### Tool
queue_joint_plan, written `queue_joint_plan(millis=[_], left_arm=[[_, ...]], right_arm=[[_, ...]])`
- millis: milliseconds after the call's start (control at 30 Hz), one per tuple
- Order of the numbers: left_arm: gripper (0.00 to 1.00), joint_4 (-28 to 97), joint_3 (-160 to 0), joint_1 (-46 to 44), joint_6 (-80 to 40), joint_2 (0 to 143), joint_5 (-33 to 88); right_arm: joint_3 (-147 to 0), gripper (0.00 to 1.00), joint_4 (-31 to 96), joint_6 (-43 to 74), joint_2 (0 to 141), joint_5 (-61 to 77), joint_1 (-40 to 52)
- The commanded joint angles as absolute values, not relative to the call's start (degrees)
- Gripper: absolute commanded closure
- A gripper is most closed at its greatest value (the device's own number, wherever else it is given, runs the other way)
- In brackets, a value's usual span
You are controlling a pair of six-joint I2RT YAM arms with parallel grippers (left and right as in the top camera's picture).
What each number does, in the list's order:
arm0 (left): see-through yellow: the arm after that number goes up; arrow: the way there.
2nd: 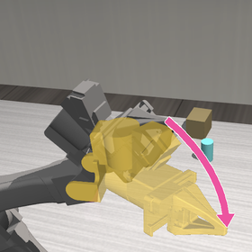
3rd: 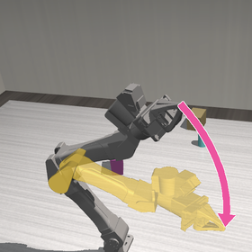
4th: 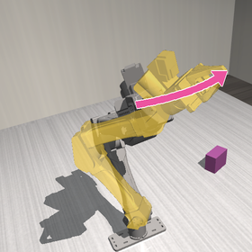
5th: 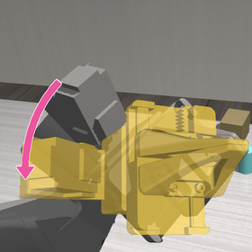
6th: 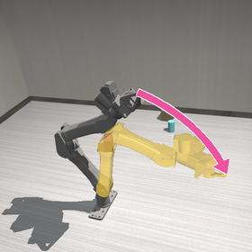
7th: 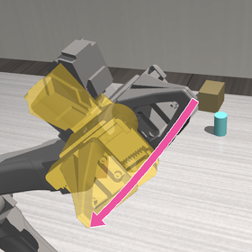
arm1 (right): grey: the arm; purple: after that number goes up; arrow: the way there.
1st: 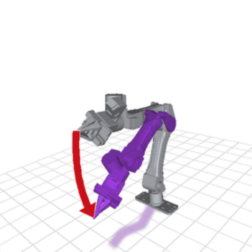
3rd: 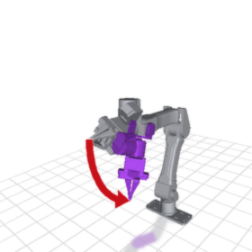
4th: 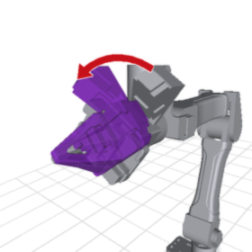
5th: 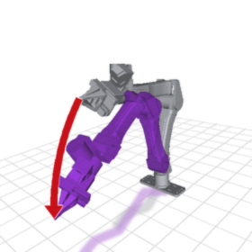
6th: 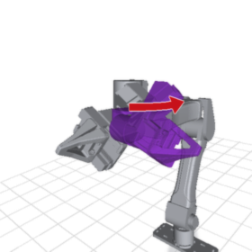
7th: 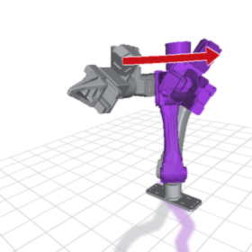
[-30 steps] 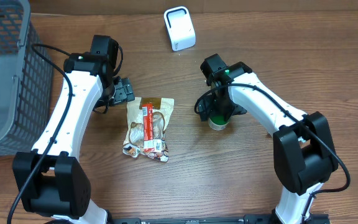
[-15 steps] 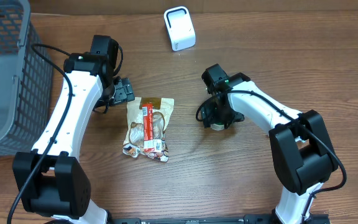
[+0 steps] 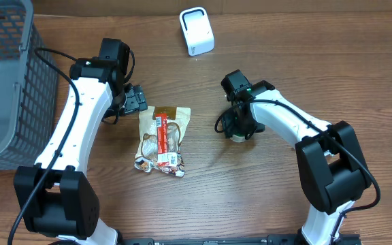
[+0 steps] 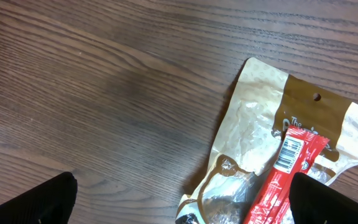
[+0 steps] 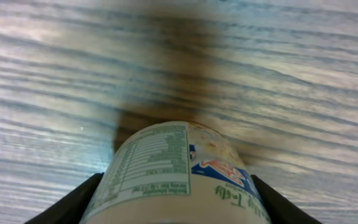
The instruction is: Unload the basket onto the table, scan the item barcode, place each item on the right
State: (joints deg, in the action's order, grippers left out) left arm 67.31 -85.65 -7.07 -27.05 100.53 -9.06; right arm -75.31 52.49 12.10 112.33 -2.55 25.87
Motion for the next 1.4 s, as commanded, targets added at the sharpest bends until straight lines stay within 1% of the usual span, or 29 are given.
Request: queue_joint_plan(millis=[0,33,167,300,367,433,600,700,900,967,1167,1367], left_arm=[[0.0,67.2,-86.5,-7.2,-27.0,100.6,-9.4],[0.0,67.2,-86.5,-7.2,-27.0,100.6,-9.4],[0.01,67.2,-86.5,-7.2,-27.0,100.6,-9.4],[0.0,67.2,-86.5,-7.2,-27.0,100.6,-9.4],[0.01,67.2,-86.5,-7.2,-27.0,100.6,-9.4],[0.0,67.2,-86.5,-7.2,-27.0,100.6,-9.4],[0.0,67.2,-86.5,-7.2,-27.0,100.6,-9.4],[0.0,67.2,-86.5,-7.2,-27.0,100.6,-9.4],[0.0,67.2,-86.5,-7.2,-27.0,100.6,-9.4],[0.0,67.2,-86.5,-7.2,-27.0,100.6,-9.4],[0.0,67.2,-86.5,-7.2,-27.0,100.6,-9.4],[0.0,67.2,-86.5,-7.2,-27.0,100.6,-9.4]], right_arm=[[-74.4,0.56,52.1,12.1,111.2,-2.9,25.5],[-74.5,0.59,52.1,12.1,111.2,-2.9,25.5],[-79.1,0.6,55.9,10.5,111.0,-3.0,25.5],[-90.2,0.62,64.0,9.0,110.1,-3.0,25.5],[-96.3,0.7,67.5,8.8,109.8,-2.9,25.5],[-106.9,0.81,73.5,8.9,109.7,-2.7,25.5],[-127.4,0.9,83.1,7.9,109.7,-2.7,25.5],[-133.7,0.93,83.9,7.4,109.7,-2.7,25.5],[-132.3,0.93,80.2,7.4,112.0,-2.1,25.5],[-131.4,0.96,76.9,7.4,114.0,-2.1,25.5],[-131.1,0.96,62.8,7.4,122.6,-2.1,25.3],[-131.1,0.96,46.0,7.4,128.7,-2.1,25.3]])
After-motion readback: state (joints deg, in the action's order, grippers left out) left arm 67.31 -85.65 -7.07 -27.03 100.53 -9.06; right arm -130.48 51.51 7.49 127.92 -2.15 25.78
